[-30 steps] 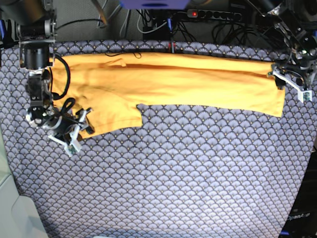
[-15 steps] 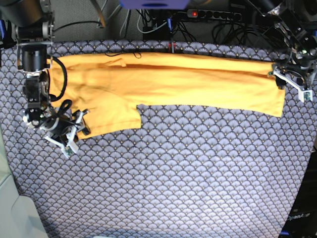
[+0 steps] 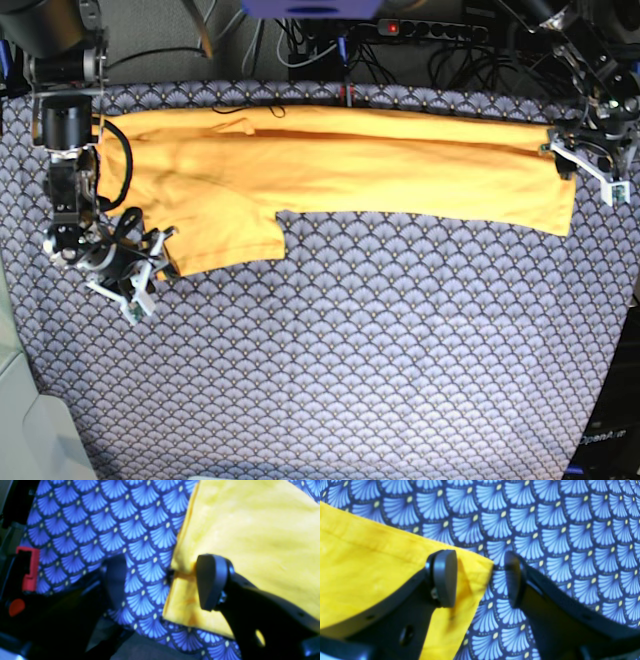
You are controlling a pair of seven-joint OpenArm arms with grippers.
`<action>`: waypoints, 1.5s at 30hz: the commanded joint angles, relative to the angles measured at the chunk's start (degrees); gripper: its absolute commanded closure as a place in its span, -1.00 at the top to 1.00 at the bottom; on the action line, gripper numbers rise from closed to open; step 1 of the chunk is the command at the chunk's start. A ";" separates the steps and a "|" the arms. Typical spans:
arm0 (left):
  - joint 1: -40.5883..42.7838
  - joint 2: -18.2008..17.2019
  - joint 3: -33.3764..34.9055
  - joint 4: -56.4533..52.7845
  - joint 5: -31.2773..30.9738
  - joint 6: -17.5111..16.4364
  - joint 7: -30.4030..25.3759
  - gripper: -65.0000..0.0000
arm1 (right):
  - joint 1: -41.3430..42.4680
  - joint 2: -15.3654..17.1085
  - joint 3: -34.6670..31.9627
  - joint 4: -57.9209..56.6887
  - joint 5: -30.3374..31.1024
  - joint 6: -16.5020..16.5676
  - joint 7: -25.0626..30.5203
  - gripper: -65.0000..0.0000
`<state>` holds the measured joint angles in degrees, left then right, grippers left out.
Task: Fold the T-shirt properly
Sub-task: 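Move the right gripper to the loose sleeve flap and grasp it, then lift the sleeve flap with the right gripper and fold it onto the strip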
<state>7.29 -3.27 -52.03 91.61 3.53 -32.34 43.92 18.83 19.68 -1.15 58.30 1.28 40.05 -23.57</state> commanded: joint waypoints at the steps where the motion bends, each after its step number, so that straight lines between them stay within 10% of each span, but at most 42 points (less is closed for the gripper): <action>1: -0.39 -0.73 -0.06 1.09 -0.50 0.29 -0.98 0.31 | 1.35 0.85 0.31 0.64 0.70 -0.05 1.11 -0.02; 15: -0.30 -0.73 -0.06 1.09 -0.50 0.29 -0.98 0.31 | 3.37 0.85 0.14 -10.52 0.70 -0.05 6.91 -0.09; 22: -0.39 -0.73 -0.06 1.09 -0.50 0.29 -0.89 0.31 | 2.75 2.08 -0.13 -10.44 0.70 -0.05 11.75 -1.00; 45: -0.30 -0.82 -0.06 0.47 -0.50 0.29 -0.89 0.31 | -24.15 3.66 0.40 33.70 0.70 -0.05 14.21 -1.00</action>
<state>7.38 -3.18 -52.01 91.18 3.51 -32.34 44.07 -5.98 22.57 -1.15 91.00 1.21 40.03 -10.92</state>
